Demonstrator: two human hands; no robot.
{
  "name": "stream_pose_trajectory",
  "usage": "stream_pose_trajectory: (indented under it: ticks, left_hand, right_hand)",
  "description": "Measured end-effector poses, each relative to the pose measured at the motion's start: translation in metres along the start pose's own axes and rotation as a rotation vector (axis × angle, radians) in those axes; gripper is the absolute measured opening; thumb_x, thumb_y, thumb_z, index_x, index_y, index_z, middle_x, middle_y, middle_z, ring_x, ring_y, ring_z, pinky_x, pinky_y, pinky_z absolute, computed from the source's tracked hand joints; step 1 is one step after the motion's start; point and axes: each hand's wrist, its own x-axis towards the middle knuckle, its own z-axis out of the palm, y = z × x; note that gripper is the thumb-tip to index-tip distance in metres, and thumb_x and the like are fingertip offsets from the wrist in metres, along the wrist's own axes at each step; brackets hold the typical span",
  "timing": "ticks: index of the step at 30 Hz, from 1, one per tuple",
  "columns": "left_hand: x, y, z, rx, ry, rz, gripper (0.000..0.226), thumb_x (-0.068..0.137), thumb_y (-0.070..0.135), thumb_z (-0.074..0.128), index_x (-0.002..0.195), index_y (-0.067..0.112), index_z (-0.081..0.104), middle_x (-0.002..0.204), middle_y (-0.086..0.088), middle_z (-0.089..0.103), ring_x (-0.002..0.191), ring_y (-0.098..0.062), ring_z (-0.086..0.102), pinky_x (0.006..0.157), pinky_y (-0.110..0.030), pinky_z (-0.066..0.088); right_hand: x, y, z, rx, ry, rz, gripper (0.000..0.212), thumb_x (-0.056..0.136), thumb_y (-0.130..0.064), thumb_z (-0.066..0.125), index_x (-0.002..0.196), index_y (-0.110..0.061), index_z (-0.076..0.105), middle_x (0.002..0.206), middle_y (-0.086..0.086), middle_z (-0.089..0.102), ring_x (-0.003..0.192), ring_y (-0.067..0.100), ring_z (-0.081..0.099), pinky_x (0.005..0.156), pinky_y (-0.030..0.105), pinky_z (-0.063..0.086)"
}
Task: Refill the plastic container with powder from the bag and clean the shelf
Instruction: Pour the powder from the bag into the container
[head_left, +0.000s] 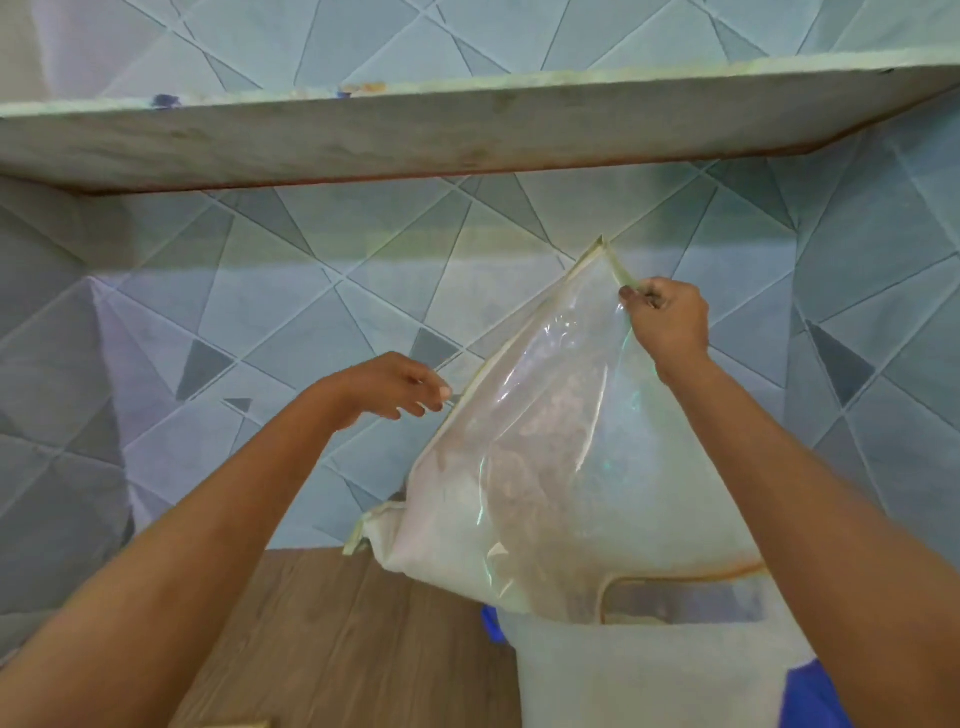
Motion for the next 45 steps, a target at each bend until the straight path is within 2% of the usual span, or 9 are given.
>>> stream_pose_trajectory:
  ticks: [4, 8, 12, 20, 26, 30, 34, 38, 45]
  left_hand:
    - [-0.032, -0.047, -0.005, 0.115, -0.268, -0.266, 0.024, 0.09, 0.022, 0.058, 0.114, 0.021, 0.063, 0.116, -0.001, 0.064, 0.112, -0.021, 0.059, 0.092, -0.036, 0.05]
    - [-0.051, -0.072, 0.007, 0.019, -0.373, -0.351, 0.038, 0.084, 0.008, 0.065, 0.12, 0.018, 0.057, 0.117, -0.012, 0.064, 0.103, -0.026, 0.063, 0.09, -0.038, 0.055]
    - [-0.058, -0.087, 0.029, -0.084, -0.26, -0.343, 0.04, 0.076, -0.006, 0.07, 0.106, 0.014, 0.055, 0.096, -0.013, 0.066, 0.087, -0.022, 0.066, 0.081, -0.027, 0.058]
    - [-0.064, -0.09, 0.04, 0.026, 0.071, -0.21, 0.017, 0.079, 0.002, 0.069, 0.075, 0.019, 0.064, 0.074, 0.003, 0.062, 0.068, -0.006, 0.057, 0.055, -0.007, 0.048]
    - [-0.053, -0.048, 0.02, -0.076, 0.283, -0.049, 0.005, 0.081, 0.003, 0.068, 0.083, 0.008, 0.068, 0.074, -0.001, 0.063, 0.073, -0.012, 0.058, 0.069, -0.017, 0.048]
    - [-0.034, -0.019, 0.017, -0.113, 0.339, 0.008, 0.012, 0.082, -0.002, 0.063, 0.08, 0.009, 0.067, 0.073, -0.002, 0.063, 0.07, -0.011, 0.057, 0.064, -0.015, 0.047]
    - [-0.016, 0.004, 0.015, -0.158, 0.352, 0.064, 0.01, 0.081, -0.004, 0.063, 0.084, 0.005, 0.066, 0.074, -0.006, 0.062, 0.07, -0.013, 0.058, 0.055, -0.007, 0.05]
    - [-0.002, 0.027, 0.014, -0.192, 0.4, 0.094, 0.013, 0.08, -0.001, 0.066, 0.092, 0.001, 0.068, 0.08, -0.007, 0.062, 0.074, -0.014, 0.059, 0.064, -0.016, 0.051]
    - [0.011, 0.049, 0.006, -0.329, 0.494, 0.118, 0.015, 0.077, 0.0, 0.07, 0.071, 0.013, 0.065, 0.066, 0.001, 0.067, 0.07, -0.013, 0.06, 0.056, -0.011, 0.054]
  right_hand:
    - [-0.007, -0.008, 0.006, -0.052, 0.031, 0.038, 0.024, 0.088, -0.03, 0.06, 0.1, -0.012, 0.07, 0.1, 0.015, 0.069, 0.093, 0.034, 0.063, 0.08, 0.038, 0.051]
    - [-0.013, -0.012, 0.009, -0.077, 0.058, 0.076, 0.026, 0.089, -0.031, 0.058, 0.106, -0.015, 0.07, 0.106, 0.013, 0.069, 0.098, 0.034, 0.062, 0.078, 0.032, 0.046]
    - [-0.017, -0.014, 0.008, -0.075, 0.052, 0.091, 0.025, 0.089, -0.031, 0.058, 0.105, -0.016, 0.069, 0.107, 0.012, 0.069, 0.099, 0.034, 0.062, 0.076, 0.03, 0.04]
    - [-0.015, -0.013, -0.003, -0.08, 0.044, 0.082, 0.026, 0.09, -0.03, 0.056, 0.106, -0.013, 0.069, 0.108, 0.014, 0.068, 0.099, 0.035, 0.062, 0.076, 0.032, 0.043]
    - [0.012, -0.011, -0.036, -0.064, 0.104, 0.097, 0.023, 0.091, -0.029, 0.053, 0.099, -0.011, 0.067, 0.106, 0.016, 0.066, 0.099, 0.036, 0.06, 0.074, 0.03, 0.038]
    - [0.026, 0.005, -0.061, -0.071, 0.147, 0.151, 0.018, 0.091, -0.029, 0.052, 0.086, -0.014, 0.062, 0.1, 0.017, 0.065, 0.098, 0.037, 0.059, 0.076, 0.035, 0.041]
    - [0.034, 0.025, -0.085, -0.082, 0.204, 0.166, 0.024, 0.093, -0.028, 0.05, 0.093, -0.006, 0.062, 0.108, 0.02, 0.065, 0.095, 0.034, 0.058, 0.086, 0.041, 0.046]
    - [0.039, 0.043, -0.107, -0.102, 0.237, 0.213, 0.026, 0.095, -0.027, 0.046, 0.1, -0.006, 0.06, 0.113, 0.021, 0.062, 0.106, 0.037, 0.057, 0.091, 0.041, 0.045]
    - [0.042, 0.063, -0.133, -0.075, 0.29, 0.246, 0.017, 0.095, -0.026, 0.043, 0.085, -0.014, 0.05, 0.108, 0.022, 0.06, 0.091, 0.032, 0.054, 0.081, 0.044, 0.044]
